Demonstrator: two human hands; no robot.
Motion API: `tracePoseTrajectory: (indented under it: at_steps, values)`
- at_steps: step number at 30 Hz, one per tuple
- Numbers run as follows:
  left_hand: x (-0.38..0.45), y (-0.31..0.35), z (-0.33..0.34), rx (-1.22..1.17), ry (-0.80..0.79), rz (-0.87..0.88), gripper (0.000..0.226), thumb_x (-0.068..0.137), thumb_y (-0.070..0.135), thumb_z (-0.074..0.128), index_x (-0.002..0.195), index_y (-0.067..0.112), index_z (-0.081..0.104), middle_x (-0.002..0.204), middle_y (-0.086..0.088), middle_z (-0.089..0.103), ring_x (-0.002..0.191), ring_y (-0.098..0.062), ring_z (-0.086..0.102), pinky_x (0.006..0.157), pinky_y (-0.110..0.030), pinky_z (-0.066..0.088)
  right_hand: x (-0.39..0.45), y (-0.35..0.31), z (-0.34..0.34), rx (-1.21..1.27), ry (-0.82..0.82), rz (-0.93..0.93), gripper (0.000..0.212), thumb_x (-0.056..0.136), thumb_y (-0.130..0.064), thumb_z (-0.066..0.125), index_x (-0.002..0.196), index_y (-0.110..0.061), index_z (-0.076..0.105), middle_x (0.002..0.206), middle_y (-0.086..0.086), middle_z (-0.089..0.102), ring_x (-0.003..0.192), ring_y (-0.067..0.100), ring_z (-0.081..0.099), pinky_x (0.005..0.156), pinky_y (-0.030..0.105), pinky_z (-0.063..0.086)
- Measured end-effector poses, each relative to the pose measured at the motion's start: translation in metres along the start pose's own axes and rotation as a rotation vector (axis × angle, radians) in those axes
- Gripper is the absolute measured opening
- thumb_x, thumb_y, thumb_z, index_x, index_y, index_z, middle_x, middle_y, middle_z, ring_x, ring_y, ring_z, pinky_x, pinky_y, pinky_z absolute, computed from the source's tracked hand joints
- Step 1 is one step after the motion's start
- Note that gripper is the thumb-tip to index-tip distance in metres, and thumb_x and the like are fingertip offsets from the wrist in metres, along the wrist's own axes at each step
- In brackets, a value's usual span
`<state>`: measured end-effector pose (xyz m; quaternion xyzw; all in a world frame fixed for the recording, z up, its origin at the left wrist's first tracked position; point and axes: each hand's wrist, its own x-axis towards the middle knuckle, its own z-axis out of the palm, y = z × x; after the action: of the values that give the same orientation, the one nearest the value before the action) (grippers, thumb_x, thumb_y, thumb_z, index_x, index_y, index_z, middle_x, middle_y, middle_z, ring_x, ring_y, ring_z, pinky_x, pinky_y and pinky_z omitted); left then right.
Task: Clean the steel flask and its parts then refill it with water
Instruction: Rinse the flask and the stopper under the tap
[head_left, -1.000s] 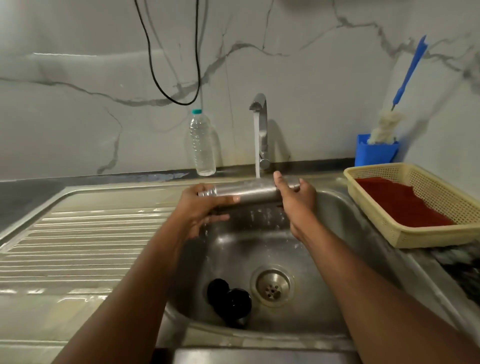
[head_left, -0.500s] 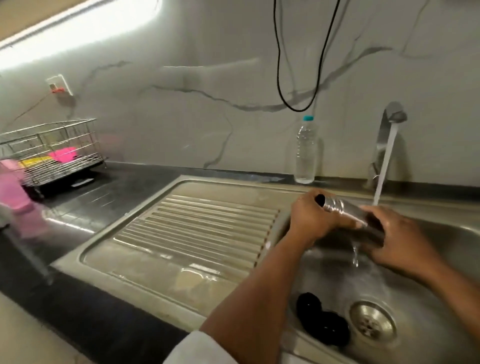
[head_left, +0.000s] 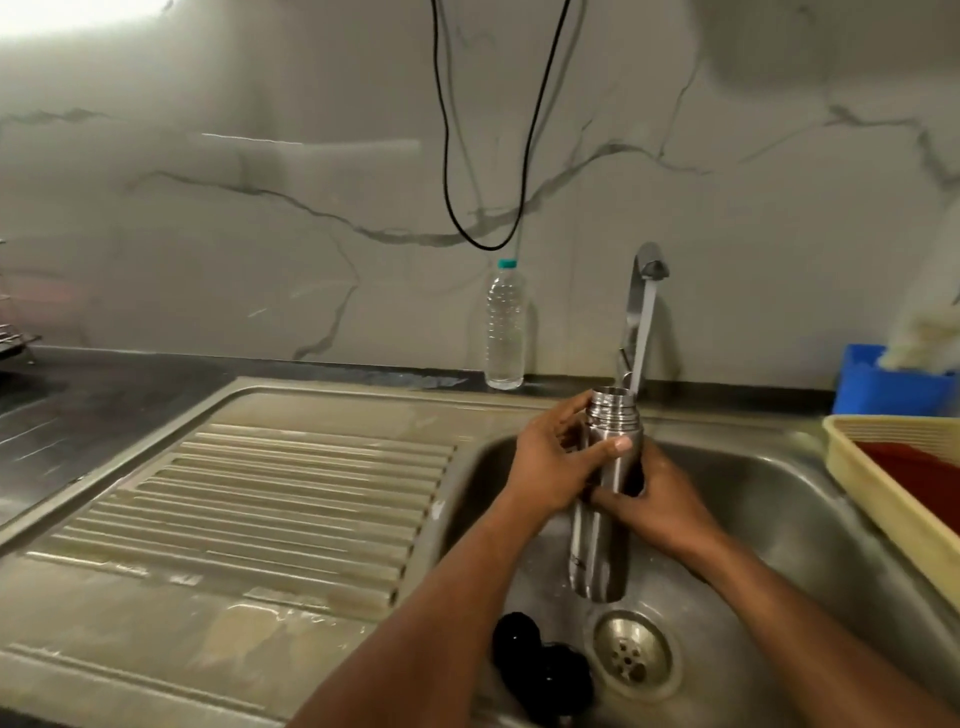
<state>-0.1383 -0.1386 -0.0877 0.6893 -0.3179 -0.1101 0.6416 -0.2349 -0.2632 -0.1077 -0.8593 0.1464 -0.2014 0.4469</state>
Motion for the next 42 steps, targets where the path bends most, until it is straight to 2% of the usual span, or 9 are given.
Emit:
tracePoseTrajectory:
  at_steps: [7,12,15,18,23,26,29,39,42]
  values:
    - [0.006,-0.008,-0.007,-0.094,-0.014,-0.056,0.057,0.087,0.009,0.083,0.14,0.016,0.063,0.125,-0.002,0.075,0.113,-0.012,0.073,0.102,-0.035,0.059,0.005,0.004,-0.003,-0.153,0.167,0.105,0.076,0.07,-0.04,0.093,0.133,-0.025,0.054,0.114,-0.006,0.07,0.099,0.015,0.069,0.085,0.04,0.061]
    - [0.008,-0.012,-0.019,-0.136,0.142,-0.127,0.032,0.092,0.01,0.078,0.122,0.018,0.072,0.107,-0.004,0.079,0.093,-0.008,0.077,0.076,-0.022,0.061,0.011,0.007,-0.006,-0.159,0.121,0.158,0.082,0.061,-0.053,0.095,0.13,-0.03,0.057,0.118,-0.008,0.07,0.102,0.014,0.068,0.09,0.039,0.059]
    - [0.007,-0.016,-0.019,-0.097,0.176,-0.138,0.027,0.091,0.011,0.079,0.117,0.018,0.073,0.1,-0.002,0.08,0.094,-0.014,0.076,0.084,-0.03,0.061,0.01,0.007,-0.011,-0.166,0.175,0.193,0.078,0.064,-0.051,0.094,0.127,-0.03,0.053,0.113,-0.01,0.068,0.102,0.015,0.067,0.09,0.039,0.059]
    - [0.007,-0.018,-0.018,-0.063,0.176,-0.151,0.026,0.092,0.012,0.078,0.116,0.02,0.074,0.099,0.0,0.079,0.09,-0.009,0.075,0.07,-0.02,0.055,0.009,0.006,-0.014,-0.163,0.205,0.168,0.082,0.061,-0.055,0.093,0.129,-0.031,0.054,0.117,-0.008,0.069,0.104,0.016,0.068,0.09,0.041,0.06]
    - [0.006,-0.022,-0.02,-0.016,0.191,-0.157,0.023,0.093,0.013,0.077,0.113,0.022,0.073,0.099,0.003,0.078,0.093,-0.009,0.073,0.074,-0.022,0.054,0.009,0.0,-0.01,-0.178,0.124,0.138,0.085,0.061,-0.054,0.095,0.132,-0.031,0.053,0.122,-0.008,0.069,0.105,0.014,0.067,0.09,0.035,0.059]
    - [0.006,-0.022,-0.019,0.0,0.209,-0.151,0.022,0.094,0.016,0.076,0.114,0.023,0.073,0.1,0.003,0.077,0.096,-0.01,0.073,0.074,-0.023,0.053,0.009,-0.002,-0.008,-0.189,0.231,0.129,0.085,0.061,-0.056,0.094,0.13,-0.031,0.051,0.123,-0.006,0.069,0.109,0.018,0.068,0.092,0.04,0.059]
    - [0.007,-0.024,-0.02,-0.018,0.221,-0.151,0.022,0.095,0.016,0.075,0.115,0.023,0.073,0.101,0.002,0.077,0.097,-0.012,0.072,0.074,-0.024,0.052,0.008,-0.002,-0.009,-0.175,0.124,0.096,0.086,0.06,-0.053,0.096,0.131,-0.031,0.053,0.123,-0.008,0.069,0.109,0.016,0.068,0.094,0.04,0.059]
    - [0.007,-0.029,-0.02,0.003,0.199,-0.168,0.02,0.094,0.017,0.075,0.113,0.024,0.073,0.099,0.002,0.077,0.096,-0.014,0.073,0.078,-0.027,0.055,0.006,-0.004,-0.017,-0.086,0.248,0.113,0.082,0.067,-0.044,0.096,0.134,-0.031,0.05,0.122,-0.007,0.067,0.098,0.01,0.061,0.085,0.03,0.053]
    - [0.006,-0.03,-0.02,0.011,0.198,-0.18,0.02,0.095,0.016,0.074,0.114,0.024,0.073,0.1,0.001,0.077,0.097,-0.014,0.073,0.079,-0.029,0.056,0.006,-0.005,-0.016,-0.131,0.152,0.069,0.084,0.064,-0.044,0.097,0.134,-0.032,0.052,0.126,-0.007,0.068,0.102,0.01,0.062,0.09,0.032,0.055]
